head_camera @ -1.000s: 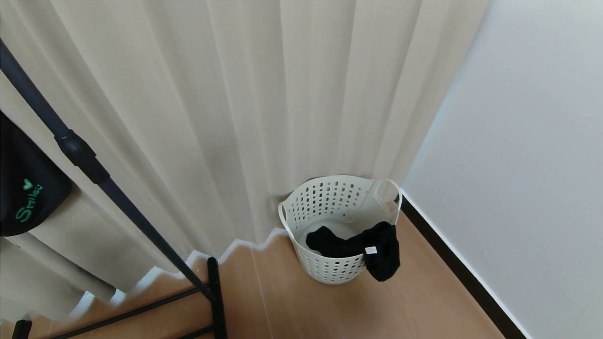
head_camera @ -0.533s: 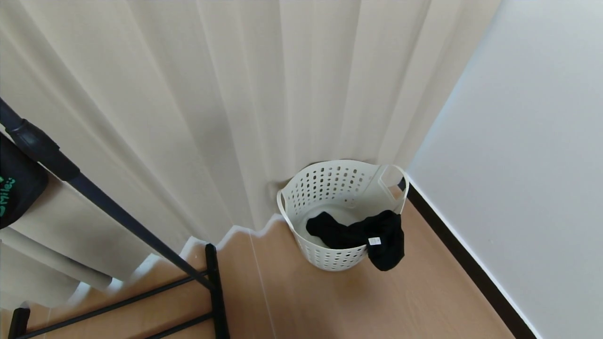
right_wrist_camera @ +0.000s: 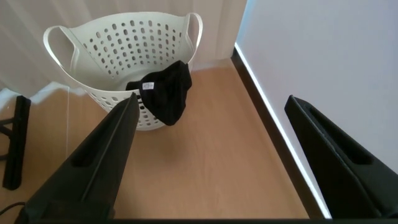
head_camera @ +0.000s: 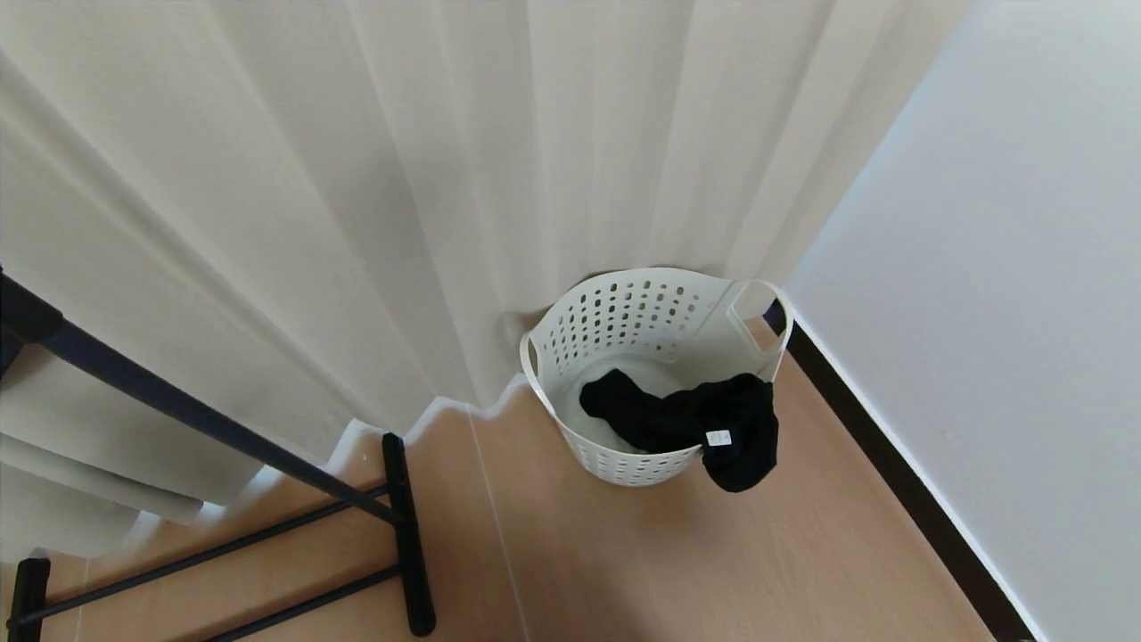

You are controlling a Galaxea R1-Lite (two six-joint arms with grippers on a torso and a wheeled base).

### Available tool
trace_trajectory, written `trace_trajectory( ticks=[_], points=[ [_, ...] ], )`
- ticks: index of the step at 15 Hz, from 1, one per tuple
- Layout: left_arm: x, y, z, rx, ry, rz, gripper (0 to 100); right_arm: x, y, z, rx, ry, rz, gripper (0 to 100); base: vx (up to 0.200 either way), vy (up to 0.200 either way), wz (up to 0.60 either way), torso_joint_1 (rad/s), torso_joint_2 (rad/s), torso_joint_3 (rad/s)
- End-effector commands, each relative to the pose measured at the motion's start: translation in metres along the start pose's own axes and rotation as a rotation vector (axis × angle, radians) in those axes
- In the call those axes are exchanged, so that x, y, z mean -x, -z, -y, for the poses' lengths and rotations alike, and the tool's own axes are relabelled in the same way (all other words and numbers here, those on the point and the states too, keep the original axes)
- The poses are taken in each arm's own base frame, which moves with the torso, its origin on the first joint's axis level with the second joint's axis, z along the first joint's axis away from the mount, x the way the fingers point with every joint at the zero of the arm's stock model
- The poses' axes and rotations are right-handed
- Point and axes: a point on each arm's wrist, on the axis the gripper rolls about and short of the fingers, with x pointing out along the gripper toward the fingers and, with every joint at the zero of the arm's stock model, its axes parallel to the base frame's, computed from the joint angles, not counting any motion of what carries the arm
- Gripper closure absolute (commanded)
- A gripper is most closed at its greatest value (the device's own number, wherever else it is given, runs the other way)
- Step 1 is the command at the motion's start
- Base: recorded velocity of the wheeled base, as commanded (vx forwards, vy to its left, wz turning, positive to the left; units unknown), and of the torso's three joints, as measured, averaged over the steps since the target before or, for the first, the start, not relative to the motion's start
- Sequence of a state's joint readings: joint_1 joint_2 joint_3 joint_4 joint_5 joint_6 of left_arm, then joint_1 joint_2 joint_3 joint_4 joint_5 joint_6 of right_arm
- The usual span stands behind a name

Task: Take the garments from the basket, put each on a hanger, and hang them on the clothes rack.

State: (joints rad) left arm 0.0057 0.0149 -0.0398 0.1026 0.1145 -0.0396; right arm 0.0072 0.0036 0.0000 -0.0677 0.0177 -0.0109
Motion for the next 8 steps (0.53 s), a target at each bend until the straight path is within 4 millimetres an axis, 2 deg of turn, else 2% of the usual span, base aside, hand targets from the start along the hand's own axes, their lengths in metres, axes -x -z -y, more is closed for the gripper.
trace_trajectory(
  ticks=[1,8],
  points=[
    [0.0,0.0,0.0,0.0,-0.001,-0.001,0,0.0,-0.0003,0.0,0.008,0.0,0.003,0,0.0,0.0,0.0,0.002,0.0,-0.203],
    [0.0,0.0,0.0,0.002,-0.001,-0.001,0,-0.0001,-0.0006,0.0,0.018,-0.003,0.005,0,0.0,0.0,0.0,0.003,0.0,-0.199]
  ],
)
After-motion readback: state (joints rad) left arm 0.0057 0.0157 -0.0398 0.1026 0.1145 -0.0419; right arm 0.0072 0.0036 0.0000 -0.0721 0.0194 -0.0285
